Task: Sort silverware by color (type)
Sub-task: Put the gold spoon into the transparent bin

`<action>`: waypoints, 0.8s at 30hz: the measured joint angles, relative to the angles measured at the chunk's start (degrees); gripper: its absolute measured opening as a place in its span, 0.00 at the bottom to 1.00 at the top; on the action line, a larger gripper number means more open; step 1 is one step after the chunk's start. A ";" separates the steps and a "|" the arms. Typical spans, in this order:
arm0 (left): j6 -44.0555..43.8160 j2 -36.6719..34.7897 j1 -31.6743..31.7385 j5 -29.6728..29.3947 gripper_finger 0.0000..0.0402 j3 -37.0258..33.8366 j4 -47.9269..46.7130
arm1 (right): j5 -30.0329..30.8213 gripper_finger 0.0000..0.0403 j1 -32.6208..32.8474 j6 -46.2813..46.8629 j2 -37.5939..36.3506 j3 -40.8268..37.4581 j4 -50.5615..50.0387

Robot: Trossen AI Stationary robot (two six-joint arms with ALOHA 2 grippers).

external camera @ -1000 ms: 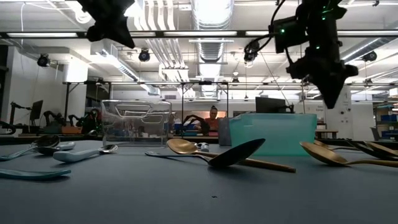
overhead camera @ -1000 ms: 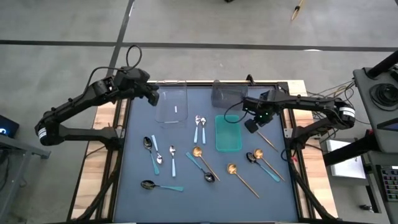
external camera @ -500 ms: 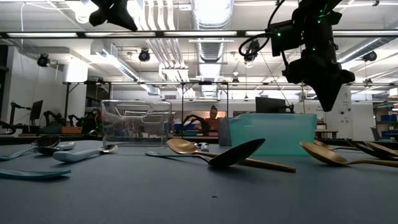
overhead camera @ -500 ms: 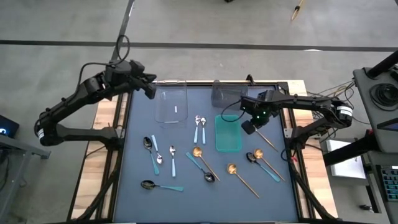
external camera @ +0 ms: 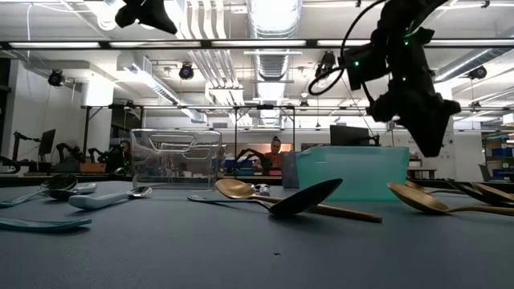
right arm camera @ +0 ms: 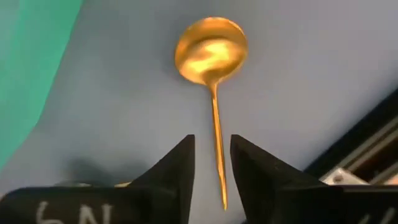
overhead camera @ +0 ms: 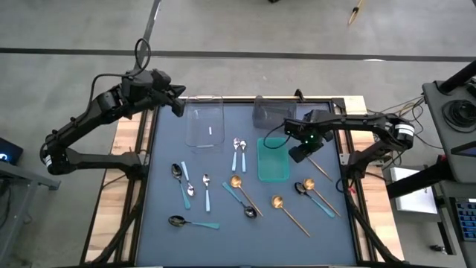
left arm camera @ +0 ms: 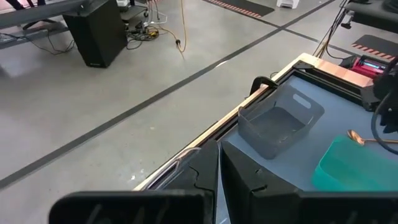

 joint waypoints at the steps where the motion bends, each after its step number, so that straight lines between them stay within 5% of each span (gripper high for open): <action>1: 0.00 -0.01 0.00 0.01 0.00 -0.05 -0.02 | -0.50 0.26 -0.27 -0.63 0.02 -0.61 1.37; 5: -0.28 -0.20 0.00 0.03 0.00 -0.09 -0.81 | -5.28 0.31 -0.65 -2.24 -1.01 -3.74 4.26; 13: -0.44 -0.98 0.00 0.04 0.00 0.17 -1.42 | -3.89 0.45 -0.74 -3.15 -7.01 -12.36 11.91; 24: -0.26 -0.98 0.00 0.04 0.00 0.17 -1.24 | 2.08 0.39 -0.85 -2.42 -7.12 -18.84 19.73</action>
